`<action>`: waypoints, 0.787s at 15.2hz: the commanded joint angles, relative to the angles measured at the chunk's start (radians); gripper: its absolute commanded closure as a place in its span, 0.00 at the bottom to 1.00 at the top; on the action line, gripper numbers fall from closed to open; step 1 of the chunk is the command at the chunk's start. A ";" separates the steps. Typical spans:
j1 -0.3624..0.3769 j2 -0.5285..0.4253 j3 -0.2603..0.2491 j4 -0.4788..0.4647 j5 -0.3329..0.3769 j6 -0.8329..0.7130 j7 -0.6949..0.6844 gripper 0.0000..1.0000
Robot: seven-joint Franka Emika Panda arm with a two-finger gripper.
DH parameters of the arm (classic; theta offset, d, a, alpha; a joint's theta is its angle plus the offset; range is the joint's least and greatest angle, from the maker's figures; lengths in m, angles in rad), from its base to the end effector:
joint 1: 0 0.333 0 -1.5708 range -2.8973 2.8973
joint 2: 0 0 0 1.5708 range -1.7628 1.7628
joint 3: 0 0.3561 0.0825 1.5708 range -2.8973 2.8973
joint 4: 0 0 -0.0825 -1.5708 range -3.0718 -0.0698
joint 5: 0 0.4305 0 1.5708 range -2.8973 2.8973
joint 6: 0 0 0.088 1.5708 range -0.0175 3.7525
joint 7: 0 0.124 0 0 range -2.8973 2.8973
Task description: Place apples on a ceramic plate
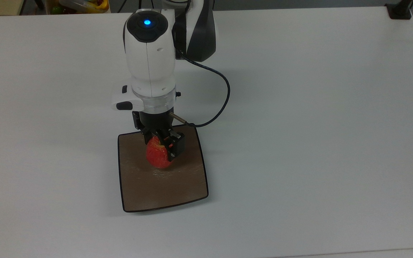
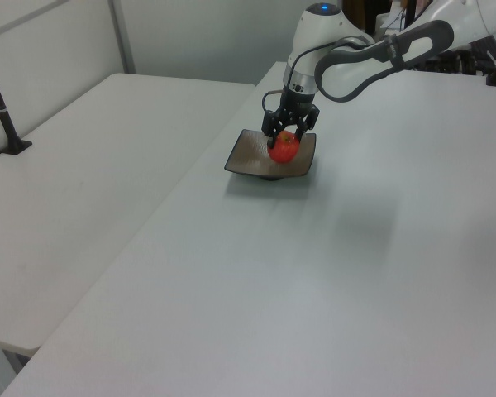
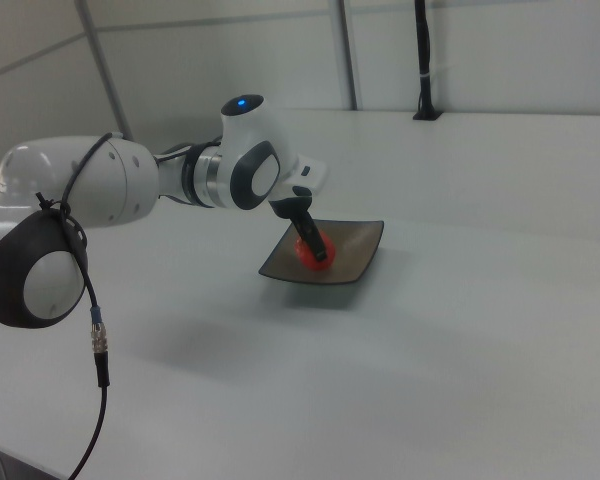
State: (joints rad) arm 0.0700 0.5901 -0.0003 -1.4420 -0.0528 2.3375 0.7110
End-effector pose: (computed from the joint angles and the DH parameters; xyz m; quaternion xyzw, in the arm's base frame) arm 0.8083 0.0550 0.3735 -0.9425 0.2969 -0.1489 0.0378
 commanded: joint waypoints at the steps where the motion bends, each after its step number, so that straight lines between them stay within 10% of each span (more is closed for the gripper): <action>1: -0.004 0.016 0.010 0.022 -0.033 -0.003 0.021 0.00; 12: -0.030 -0.039 0.022 0.017 -0.050 -0.073 -0.013 0.00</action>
State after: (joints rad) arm 0.0605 0.5902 0.0001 -1.4285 -0.0678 2.3312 0.7111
